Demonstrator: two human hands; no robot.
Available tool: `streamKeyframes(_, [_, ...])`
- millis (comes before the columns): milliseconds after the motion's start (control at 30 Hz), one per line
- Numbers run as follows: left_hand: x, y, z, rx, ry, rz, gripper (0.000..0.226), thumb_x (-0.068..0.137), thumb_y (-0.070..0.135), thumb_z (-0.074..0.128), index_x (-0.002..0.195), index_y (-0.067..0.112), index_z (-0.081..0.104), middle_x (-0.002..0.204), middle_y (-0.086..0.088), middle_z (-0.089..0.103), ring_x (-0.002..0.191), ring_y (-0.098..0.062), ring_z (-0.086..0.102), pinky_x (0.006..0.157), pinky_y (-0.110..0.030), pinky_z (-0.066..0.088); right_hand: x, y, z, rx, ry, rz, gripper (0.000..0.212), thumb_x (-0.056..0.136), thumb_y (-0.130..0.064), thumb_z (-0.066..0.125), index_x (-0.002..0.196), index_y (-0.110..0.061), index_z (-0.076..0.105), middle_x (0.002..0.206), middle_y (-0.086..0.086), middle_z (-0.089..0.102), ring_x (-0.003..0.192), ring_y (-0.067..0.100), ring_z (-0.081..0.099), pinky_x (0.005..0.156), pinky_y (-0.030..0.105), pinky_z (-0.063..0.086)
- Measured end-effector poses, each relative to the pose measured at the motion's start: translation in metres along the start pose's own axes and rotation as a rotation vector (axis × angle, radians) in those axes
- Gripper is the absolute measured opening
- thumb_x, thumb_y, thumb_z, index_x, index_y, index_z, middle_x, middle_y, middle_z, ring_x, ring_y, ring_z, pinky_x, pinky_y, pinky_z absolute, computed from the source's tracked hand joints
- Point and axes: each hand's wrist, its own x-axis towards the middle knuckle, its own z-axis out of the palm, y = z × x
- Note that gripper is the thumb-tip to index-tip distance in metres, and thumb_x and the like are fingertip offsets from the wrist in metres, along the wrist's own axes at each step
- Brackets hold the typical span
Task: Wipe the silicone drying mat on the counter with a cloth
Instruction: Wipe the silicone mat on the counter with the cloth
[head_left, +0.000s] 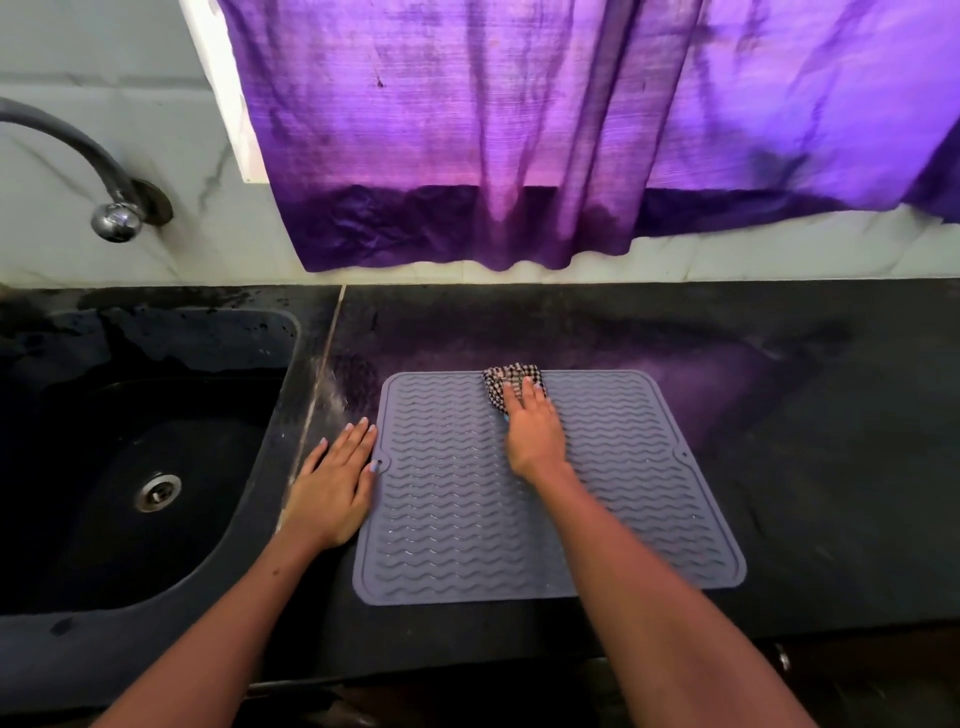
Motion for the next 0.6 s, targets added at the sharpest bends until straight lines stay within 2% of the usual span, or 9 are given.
streamKeyframes(100, [0.000,-0.001,0.001,-0.002,0.009,0.005,0.077,0.083,0.052,-0.006,0.148,0.017,0.015,0.155,0.008,0.010,0.140,-0.001,0.001,0.117,-0.031,0.001,0.006,0.004,-0.006,0.073,-0.026,-0.026,0.067,0.092,0.004,0.037,0.150,-0.018,0.013,0.159,0.009,0.005,0.147,0.021,0.008,0.120,0.032,0.006])
streamKeyframes(167, [0.000,-0.002,0.001,0.001,0.010,0.010,0.077,0.083,0.052,-0.005,0.148,0.017,0.015,0.155,0.007,0.011,0.141,-0.002,0.002,0.117,-0.031,0.001,0.008,0.009,-0.015,0.236,-0.058,0.007,0.061,0.092,0.003,0.039,0.148,-0.019,0.026,0.158,0.008,0.015,0.144,0.021,0.021,0.117,0.029,0.014])
streamKeyframes(233, [0.000,-0.002,0.002,0.007,0.008,0.011,0.078,0.082,0.053,-0.006,0.148,0.017,0.015,0.155,0.007,0.012,0.141,-0.002,0.001,0.117,-0.031,0.001,0.012,0.014,-0.024,0.513,-0.056,0.102,0.052,0.093,0.001,0.042,0.141,-0.019,0.042,0.150,0.009,0.035,0.125,0.019,0.046,0.109,0.028,0.029])
streamKeyframes(267, [0.000,-0.002,0.001,0.006,0.009,0.009,0.078,0.082,0.053,-0.006,0.148,0.017,0.015,0.155,0.007,0.012,0.140,-0.002,0.001,0.117,-0.031,0.001,0.015,0.016,-0.030,0.688,-0.044,0.182,0.046,0.094,-0.001,0.042,0.137,-0.017,0.047,0.142,0.010,0.046,0.111,0.017,0.052,0.102,0.028,0.037])
streamKeyframes(367, [0.000,-0.002,0.000,0.006,0.007,0.005,0.079,0.081,0.054,-0.007,0.148,0.018,0.015,0.155,0.007,0.012,0.140,-0.001,0.001,0.117,-0.030,0.000,0.020,0.016,-0.051,1.331,0.081,0.487,0.038,0.096,-0.002,0.040,0.133,-0.008,0.051,0.123,0.006,0.058,0.102,0.020,0.059,0.087,0.026,0.045])
streamKeyframes(400, [0.000,-0.002,0.000,0.007,0.007,0.005,0.079,0.080,0.054,-0.007,0.148,0.018,0.014,0.155,0.007,0.012,0.140,-0.001,0.000,0.117,-0.030,0.000,0.022,0.017,-0.054,1.407,0.179,0.582,0.038,0.097,-0.002,0.039,0.132,-0.008,0.051,0.123,0.006,0.058,0.100,0.020,0.060,0.084,0.026,0.046])
streamKeyframes(433, [0.000,-0.001,0.000,0.006,0.009,0.005,0.079,0.081,0.054,-0.007,0.148,0.018,0.014,0.155,0.007,0.012,0.140,-0.001,0.000,0.117,-0.030,0.000,0.020,0.021,-0.057,1.360,0.254,0.624,0.039,0.097,-0.005,0.039,0.134,-0.009,0.049,0.128,0.006,0.057,0.103,0.021,0.060,0.085,0.025,0.046])
streamKeyframes(500, [0.000,-0.001,0.000,0.004,0.011,0.003,0.079,0.081,0.054,-0.007,0.148,0.018,0.014,0.155,0.007,0.012,0.140,-0.001,0.000,0.117,-0.030,0.000,0.014,0.025,-0.062,1.007,0.314,0.572,0.044,0.098,-0.007,0.040,0.141,-0.014,0.041,0.136,0.009,0.053,0.119,0.026,0.053,0.093,0.027,0.042])
streamKeyframes(600, [0.000,-0.002,0.002,0.000,0.018,0.004,0.078,0.082,0.054,-0.006,0.148,0.019,0.016,0.155,0.007,0.013,0.140,-0.001,0.001,0.116,-0.030,0.001,0.005,0.032,-0.052,0.429,0.191,0.295,0.059,0.094,-0.002,0.043,0.148,-0.014,0.023,0.153,0.011,0.030,0.140,0.027,0.030,0.116,0.035,0.024])
